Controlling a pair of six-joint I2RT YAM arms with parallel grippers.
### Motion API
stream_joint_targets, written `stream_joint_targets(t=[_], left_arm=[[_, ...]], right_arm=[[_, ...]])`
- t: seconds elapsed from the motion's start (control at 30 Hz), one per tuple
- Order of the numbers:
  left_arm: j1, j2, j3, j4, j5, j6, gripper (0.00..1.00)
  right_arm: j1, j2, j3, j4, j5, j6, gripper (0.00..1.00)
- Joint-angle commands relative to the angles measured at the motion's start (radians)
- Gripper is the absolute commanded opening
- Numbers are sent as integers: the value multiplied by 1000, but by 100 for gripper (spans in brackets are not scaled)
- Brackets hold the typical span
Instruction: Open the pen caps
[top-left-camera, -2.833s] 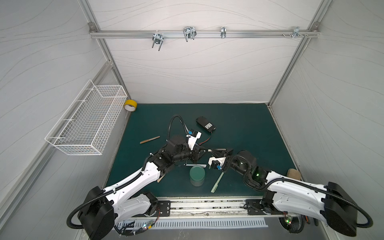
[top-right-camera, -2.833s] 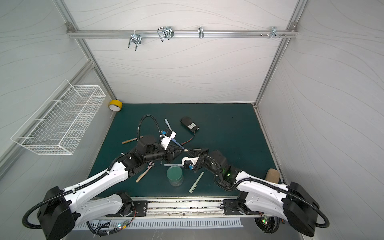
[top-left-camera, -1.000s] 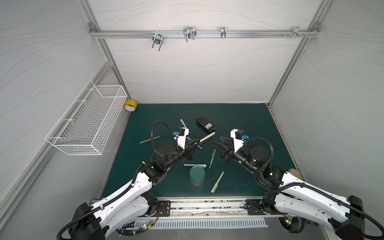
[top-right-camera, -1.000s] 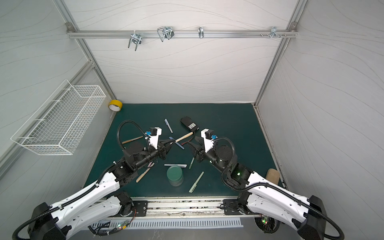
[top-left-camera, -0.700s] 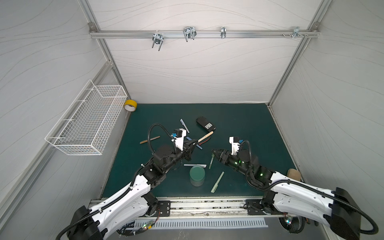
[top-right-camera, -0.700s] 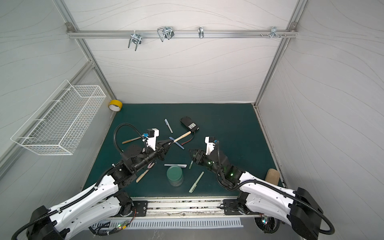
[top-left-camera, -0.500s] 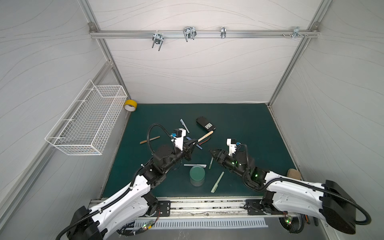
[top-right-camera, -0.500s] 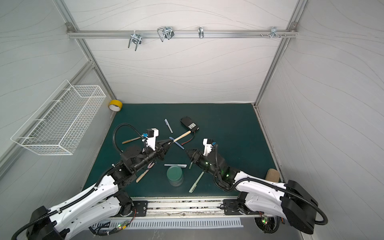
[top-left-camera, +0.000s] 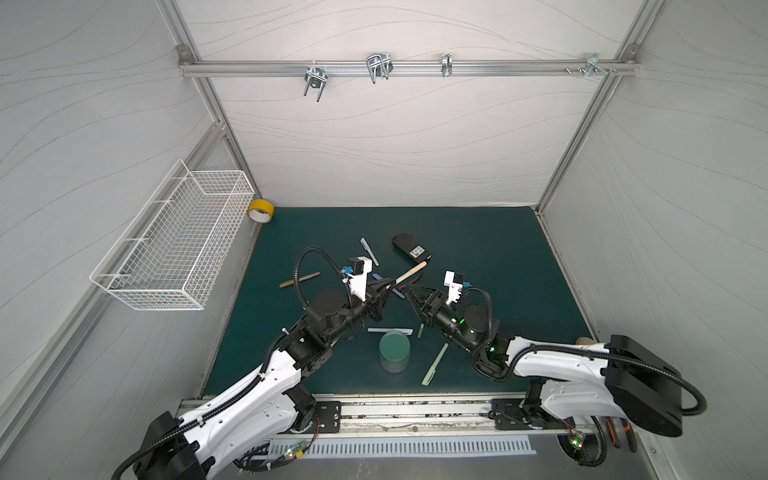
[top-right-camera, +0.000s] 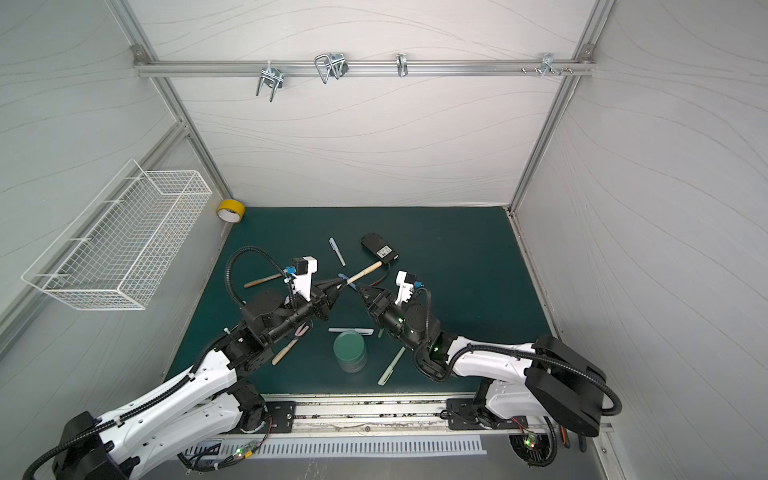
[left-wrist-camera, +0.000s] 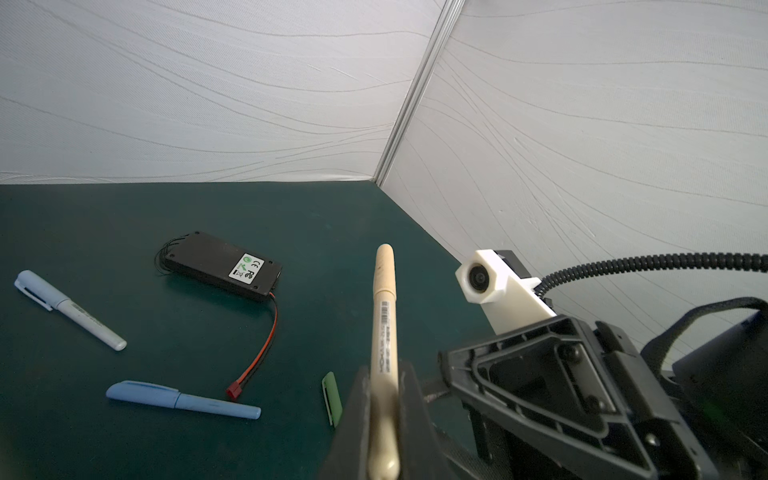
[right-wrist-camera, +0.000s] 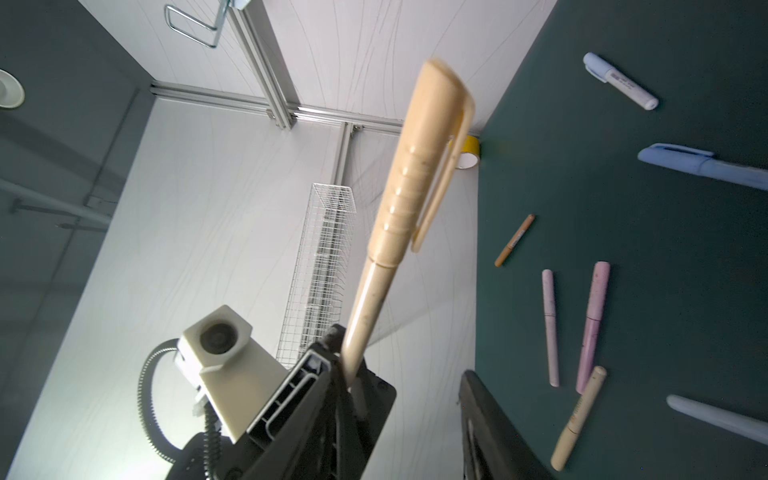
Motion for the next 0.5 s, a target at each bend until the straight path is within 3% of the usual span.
stream_joint_targets(t=[0.0,0.47], left_arm=[[-4,-6,-1,59,-3,12,0],[-4,-19,-7,61,5,12,0]], right_arm=[[18,30,41,111,45,53,48],[31,198,73,308,144,145,38]])
